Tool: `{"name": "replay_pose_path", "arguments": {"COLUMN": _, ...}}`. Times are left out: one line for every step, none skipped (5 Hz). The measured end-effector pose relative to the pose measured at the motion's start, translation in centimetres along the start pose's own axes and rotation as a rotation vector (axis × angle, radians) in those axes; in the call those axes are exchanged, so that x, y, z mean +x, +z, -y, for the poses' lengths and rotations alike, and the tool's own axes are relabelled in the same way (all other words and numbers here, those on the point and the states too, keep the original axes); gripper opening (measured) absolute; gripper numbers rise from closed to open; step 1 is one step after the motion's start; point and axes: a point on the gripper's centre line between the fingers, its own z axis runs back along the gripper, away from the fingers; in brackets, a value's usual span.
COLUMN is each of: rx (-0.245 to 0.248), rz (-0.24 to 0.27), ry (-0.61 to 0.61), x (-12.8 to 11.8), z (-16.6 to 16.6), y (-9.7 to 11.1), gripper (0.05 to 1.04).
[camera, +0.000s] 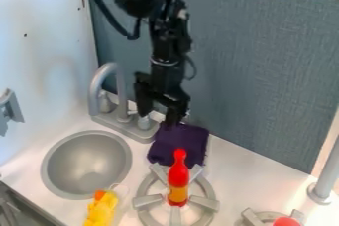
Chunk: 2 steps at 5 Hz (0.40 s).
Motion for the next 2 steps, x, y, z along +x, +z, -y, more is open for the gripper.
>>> {"name": "replay_pose_path", "arguments": {"rx": -0.008, "rz": 0.016, "ry": -0.017, "x": 1.4, "z": -1.0, "y": -2.0, "gripper": 1.004}}
{"name": "replay_pose_path", "arguments": {"rx": -0.04, "rz": 0.006, "ry": -0.001, "x": 2.8, "z": -0.7, "y": -3.0, "gripper": 1.004}}
